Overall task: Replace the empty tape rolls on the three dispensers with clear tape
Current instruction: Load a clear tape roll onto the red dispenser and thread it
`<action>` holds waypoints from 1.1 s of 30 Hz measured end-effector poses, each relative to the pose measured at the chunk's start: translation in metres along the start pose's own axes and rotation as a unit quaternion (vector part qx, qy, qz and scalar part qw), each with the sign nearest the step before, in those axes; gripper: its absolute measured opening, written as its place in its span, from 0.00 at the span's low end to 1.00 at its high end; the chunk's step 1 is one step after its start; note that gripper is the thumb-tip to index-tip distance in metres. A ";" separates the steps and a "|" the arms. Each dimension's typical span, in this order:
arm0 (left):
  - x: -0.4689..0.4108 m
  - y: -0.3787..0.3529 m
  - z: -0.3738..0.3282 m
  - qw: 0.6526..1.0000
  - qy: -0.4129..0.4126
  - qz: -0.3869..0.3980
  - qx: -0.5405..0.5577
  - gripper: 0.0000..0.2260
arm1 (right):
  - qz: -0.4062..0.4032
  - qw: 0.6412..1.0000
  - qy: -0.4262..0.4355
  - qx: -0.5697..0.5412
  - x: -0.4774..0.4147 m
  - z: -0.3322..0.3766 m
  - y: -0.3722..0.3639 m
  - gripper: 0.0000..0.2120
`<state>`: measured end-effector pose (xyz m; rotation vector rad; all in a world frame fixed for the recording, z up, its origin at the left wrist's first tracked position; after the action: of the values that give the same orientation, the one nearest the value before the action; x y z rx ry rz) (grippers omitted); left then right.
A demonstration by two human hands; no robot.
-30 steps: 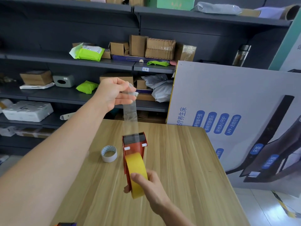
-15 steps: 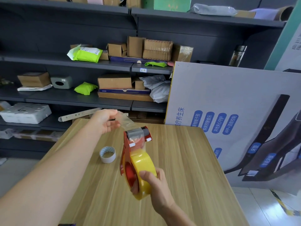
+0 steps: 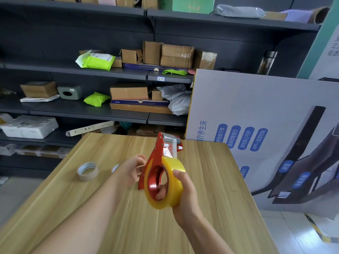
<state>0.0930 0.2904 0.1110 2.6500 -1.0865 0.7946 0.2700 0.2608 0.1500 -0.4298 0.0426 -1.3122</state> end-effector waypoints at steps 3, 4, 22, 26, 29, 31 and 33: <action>0.007 -0.008 0.010 0.999 -0.002 0.043 -0.011 0.08 | -0.029 0.999 -0.022 -0.019 -0.005 0.004 0.003 0.23; 0.010 -0.010 0.014 0.998 0.005 0.055 -0.018 0.07 | -0.037 0.999 -0.029 -0.022 -0.007 0.006 0.003 0.22; 0.038 -0.019 0.051 0.993 -0.046 0.108 -0.026 0.18 | -0.120 0.983 -0.118 -0.079 -0.027 0.019 0.024 0.14; 0.054 -0.027 0.057 0.990 -0.073 0.118 -0.038 0.12 | -0.118 0.980 -0.134 -0.084 -0.030 0.017 0.030 0.17; 0.063 -0.029 0.066 0.989 -0.086 0.107 -0.048 0.07 | -0.119 0.978 -0.147 -0.083 -0.030 0.014 0.036 0.18; 0.069 -0.031 0.071 0.988 -0.094 0.100 -0.073 0.10 | -0.115 0.978 -0.153 -0.082 -0.029 0.012 0.041 0.21; 0.073 -0.032 0.079 0.987 -0.093 0.083 -0.100 0.13 | -0.107 0.979 -0.161 -0.065 -0.027 0.006 0.047 0.21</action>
<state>0.1909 0.2421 0.0851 2.5266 -1.3702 0.4424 0.3078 0.2971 0.1345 -0.7712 -0.1946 -1.4416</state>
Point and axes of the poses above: each hand's wrist, its own x-axis away from the middle knuckle, its own y-axis out of the back of the hand, z = x × y, the point moved 6 cm from there along -x, towards the middle knuckle, and after that the axes turned 15 degrees about -z, right-handed, at the moved point
